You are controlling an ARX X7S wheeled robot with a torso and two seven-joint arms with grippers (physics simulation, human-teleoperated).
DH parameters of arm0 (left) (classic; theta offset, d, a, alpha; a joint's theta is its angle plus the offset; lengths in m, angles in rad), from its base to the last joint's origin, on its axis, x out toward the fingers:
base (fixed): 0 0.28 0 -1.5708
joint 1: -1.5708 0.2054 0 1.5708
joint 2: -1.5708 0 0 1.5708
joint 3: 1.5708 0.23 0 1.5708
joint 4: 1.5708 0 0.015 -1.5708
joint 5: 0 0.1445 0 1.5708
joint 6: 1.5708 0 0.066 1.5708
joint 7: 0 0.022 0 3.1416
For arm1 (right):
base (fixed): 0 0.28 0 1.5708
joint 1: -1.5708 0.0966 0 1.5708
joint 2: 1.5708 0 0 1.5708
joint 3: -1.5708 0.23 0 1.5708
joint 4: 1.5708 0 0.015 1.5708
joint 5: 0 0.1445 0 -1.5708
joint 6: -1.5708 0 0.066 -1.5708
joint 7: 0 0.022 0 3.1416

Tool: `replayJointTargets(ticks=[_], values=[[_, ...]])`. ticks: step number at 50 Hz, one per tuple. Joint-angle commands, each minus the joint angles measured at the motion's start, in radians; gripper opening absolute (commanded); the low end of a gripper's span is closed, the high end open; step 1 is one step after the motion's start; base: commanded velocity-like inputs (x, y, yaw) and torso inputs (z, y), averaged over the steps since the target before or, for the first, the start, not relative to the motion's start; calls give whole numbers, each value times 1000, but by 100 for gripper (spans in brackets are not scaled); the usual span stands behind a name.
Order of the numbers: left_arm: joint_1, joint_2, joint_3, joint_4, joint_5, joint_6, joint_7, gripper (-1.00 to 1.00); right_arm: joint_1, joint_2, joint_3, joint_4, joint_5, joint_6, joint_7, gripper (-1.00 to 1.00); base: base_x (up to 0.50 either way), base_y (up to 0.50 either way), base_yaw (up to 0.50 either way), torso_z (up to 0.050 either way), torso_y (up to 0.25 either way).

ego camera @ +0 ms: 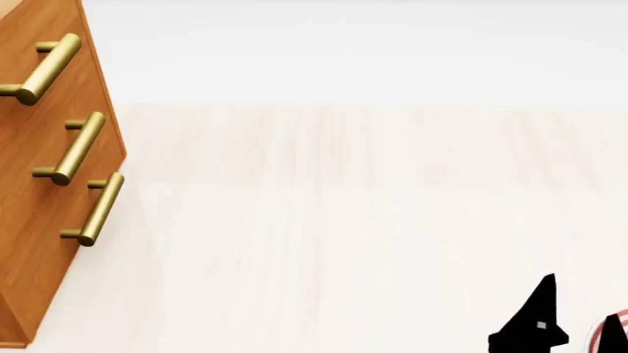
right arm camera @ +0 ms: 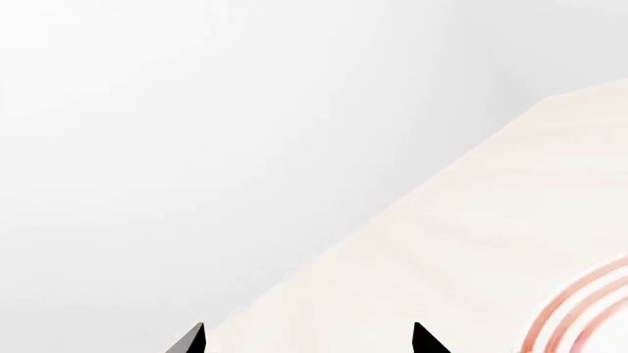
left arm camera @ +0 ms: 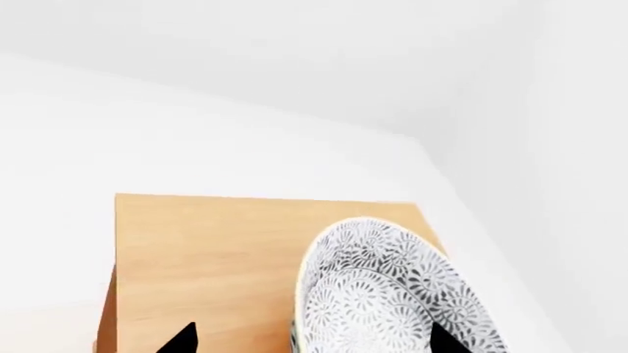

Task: Put the bowl on top of the cabinet.

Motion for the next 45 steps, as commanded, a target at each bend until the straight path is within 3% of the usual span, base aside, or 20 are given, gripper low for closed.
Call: replayJointTargets(ticks=[1,8,14,20,45], values=[[-124,-109,-58,326,165,140,-56,100,-80,30,7,-132,-5,-21,18,100,0,0,0,0,0],[-121,-195,-174,446,349,140,-141,100,-118,40,8,-190,-18,-37,23,100,0,0,0,0,0],[-123,-251,-360,487,619,-23,-247,100,-135,42,5,-216,-30,-45,20,100,0,0,0,0,0],[-121,-313,-510,577,774,-117,-319,100,-153,45,0,-243,-46,-51,21,100,0,0,0,0,0],[-124,-385,-699,843,1054,-302,-444,100,-203,43,-19,-314,-120,-72,28,100,0,0,0,0,0]])
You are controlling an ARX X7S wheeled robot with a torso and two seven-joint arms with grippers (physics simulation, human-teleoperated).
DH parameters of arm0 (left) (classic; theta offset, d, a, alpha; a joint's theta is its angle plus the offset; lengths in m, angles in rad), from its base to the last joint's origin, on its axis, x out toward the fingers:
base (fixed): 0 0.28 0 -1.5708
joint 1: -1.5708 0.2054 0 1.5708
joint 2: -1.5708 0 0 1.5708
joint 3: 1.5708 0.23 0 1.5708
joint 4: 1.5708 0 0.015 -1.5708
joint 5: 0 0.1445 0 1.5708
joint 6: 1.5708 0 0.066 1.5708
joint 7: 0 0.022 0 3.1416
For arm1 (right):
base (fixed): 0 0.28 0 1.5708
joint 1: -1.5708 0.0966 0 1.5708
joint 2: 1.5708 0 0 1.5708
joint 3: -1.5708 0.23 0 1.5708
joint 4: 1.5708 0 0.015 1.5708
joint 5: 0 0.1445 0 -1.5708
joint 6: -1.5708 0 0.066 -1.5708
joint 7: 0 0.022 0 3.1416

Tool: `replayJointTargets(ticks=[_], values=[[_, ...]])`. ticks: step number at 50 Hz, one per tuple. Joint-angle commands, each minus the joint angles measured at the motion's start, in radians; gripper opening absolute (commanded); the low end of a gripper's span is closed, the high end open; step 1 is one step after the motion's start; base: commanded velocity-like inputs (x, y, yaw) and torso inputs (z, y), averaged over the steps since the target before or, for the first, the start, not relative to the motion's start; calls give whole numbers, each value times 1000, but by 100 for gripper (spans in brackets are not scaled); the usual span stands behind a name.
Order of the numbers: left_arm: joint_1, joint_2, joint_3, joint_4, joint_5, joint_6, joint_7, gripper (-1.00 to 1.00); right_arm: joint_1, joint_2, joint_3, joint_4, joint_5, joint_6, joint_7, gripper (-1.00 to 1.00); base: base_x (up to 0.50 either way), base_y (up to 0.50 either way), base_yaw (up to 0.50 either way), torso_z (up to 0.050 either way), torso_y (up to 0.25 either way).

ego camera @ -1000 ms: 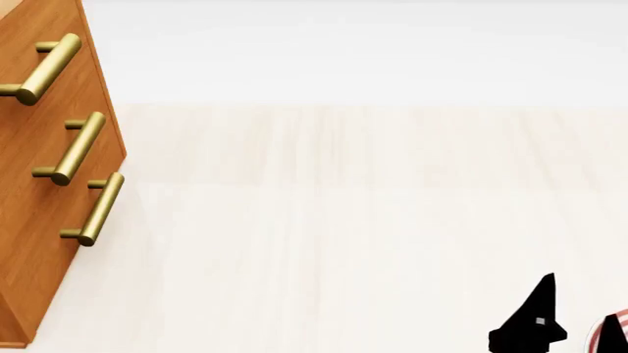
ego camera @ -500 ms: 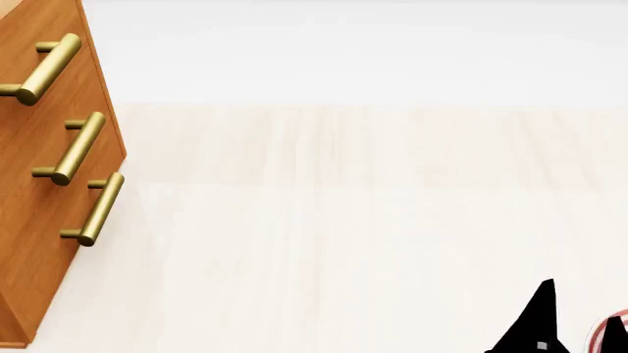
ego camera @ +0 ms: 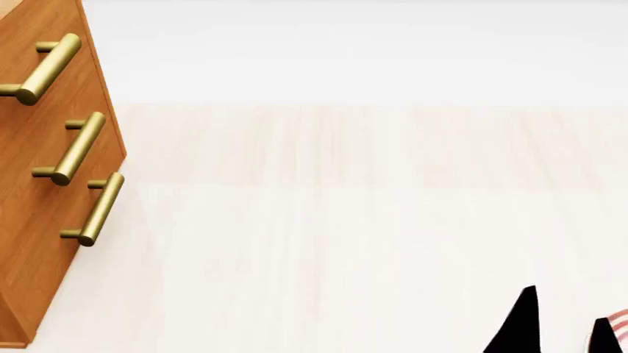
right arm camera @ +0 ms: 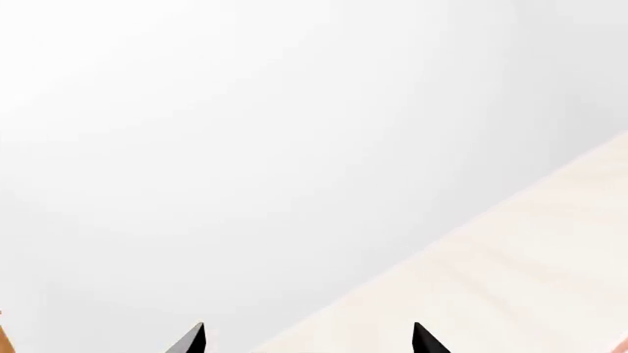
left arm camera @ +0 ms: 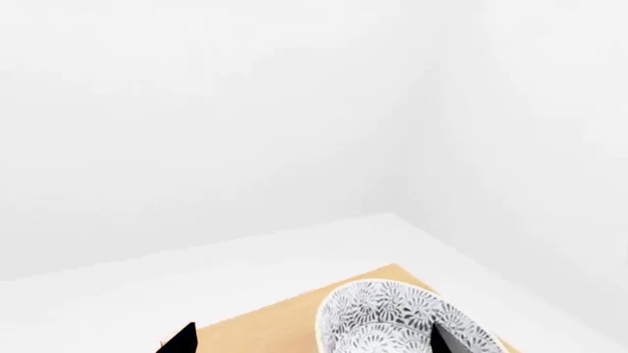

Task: Put the bowl on top of the cabinet.

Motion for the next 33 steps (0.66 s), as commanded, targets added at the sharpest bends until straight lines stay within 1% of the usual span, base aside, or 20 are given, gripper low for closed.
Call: replayJointTargets(ticks=[1,3,6,12,17,22,33], values=[[-8,-34,-91,131,135,-97,-63,100,-29,1,-10,-38,-32,-12,-1,100,0,0,0,0,0],[-8,-41,-103,151,136,-97,-63,100,-35,1,-9,-45,-38,-14,2,100,0,0,0,0,0],[-8,-40,-131,165,166,-133,-63,100,-47,5,-9,-59,-40,-20,-2,100,0,0,0,0,0],[-9,-21,-122,199,190,-155,-63,100,-68,9,-3,-80,-46,-33,-1,100,0,0,0,0,0],[-9,-7,-99,229,194,-141,-63,100,-80,10,-3,-93,-55,-40,-1,100,0,0,0,0,0],[-9,0,-142,249,225,-195,-64,100,-87,10,-3,-101,-60,-44,-3,100,0,0,0,0,0],[-9,11,-153,330,235,-192,-64,100,-108,16,3,-122,-59,-55,-8,100,0,0,0,0,0]])
